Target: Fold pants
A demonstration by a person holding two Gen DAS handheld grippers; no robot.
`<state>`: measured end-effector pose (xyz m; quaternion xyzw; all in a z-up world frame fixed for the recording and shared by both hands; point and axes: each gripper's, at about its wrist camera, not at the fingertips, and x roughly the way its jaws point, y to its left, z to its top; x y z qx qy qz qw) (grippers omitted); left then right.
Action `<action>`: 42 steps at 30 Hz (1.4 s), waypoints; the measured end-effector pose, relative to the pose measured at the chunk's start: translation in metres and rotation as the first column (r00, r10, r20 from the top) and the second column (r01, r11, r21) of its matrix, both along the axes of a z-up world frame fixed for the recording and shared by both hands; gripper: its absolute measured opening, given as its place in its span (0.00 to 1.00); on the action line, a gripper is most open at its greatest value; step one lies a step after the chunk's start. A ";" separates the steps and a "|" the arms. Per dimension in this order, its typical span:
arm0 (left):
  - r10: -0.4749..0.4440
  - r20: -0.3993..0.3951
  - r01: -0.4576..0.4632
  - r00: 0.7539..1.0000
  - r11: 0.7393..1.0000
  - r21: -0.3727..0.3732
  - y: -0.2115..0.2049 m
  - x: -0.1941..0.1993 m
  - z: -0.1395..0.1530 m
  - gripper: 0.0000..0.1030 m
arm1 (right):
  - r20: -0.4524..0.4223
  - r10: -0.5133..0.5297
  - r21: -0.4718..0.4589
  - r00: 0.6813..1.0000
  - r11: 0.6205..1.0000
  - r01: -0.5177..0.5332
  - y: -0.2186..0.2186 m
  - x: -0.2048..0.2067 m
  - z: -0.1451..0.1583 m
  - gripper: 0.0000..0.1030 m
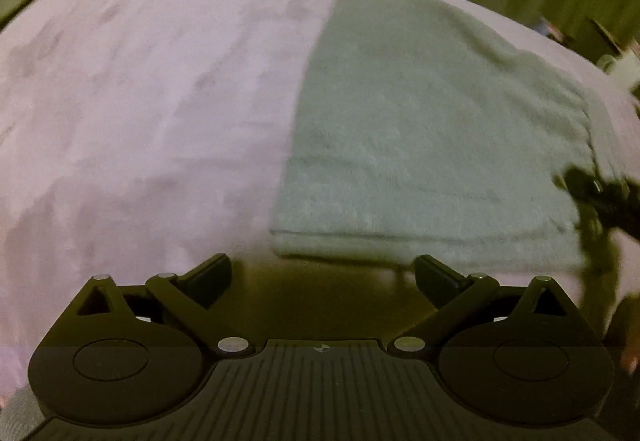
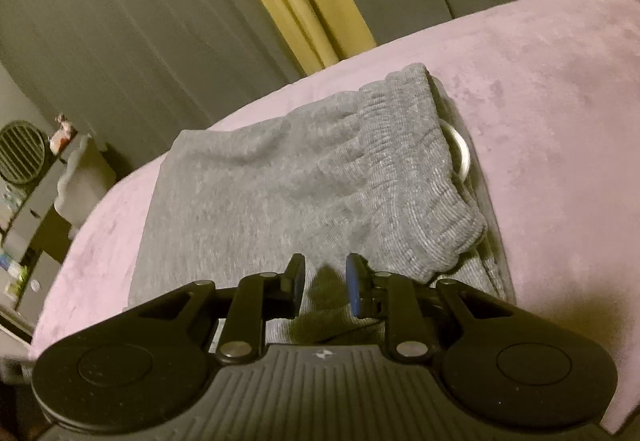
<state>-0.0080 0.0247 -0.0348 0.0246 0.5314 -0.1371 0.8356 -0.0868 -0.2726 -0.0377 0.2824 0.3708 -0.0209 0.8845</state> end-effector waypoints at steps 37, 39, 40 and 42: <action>0.415 -0.163 -0.435 0.895 0.893 -0.112 0.063 0.017 -0.008 0.96 | -0.001 0.045 0.016 0.999 0.999 -0.045 0.004 0.003 0.003 0.33; 0.357 -0.110 -0.365 0.928 0.929 -0.065 0.058 0.023 0.007 0.96 | -0.032 0.052 0.038 0.998 0.998 -0.051 -0.001 0.006 0.007 0.33; 0.320 -0.054 -0.323 0.946 0.945 -0.050 0.054 0.025 0.016 0.96 | -0.047 0.050 0.047 0.998 0.998 -0.048 -0.004 0.008 0.012 0.34; 0.204 0.075 -0.202 0.976 0.979 -0.033 0.043 0.033 0.036 0.97 | -0.032 0.062 0.070 0.998 0.996 -0.059 -0.012 0.007 0.024 0.51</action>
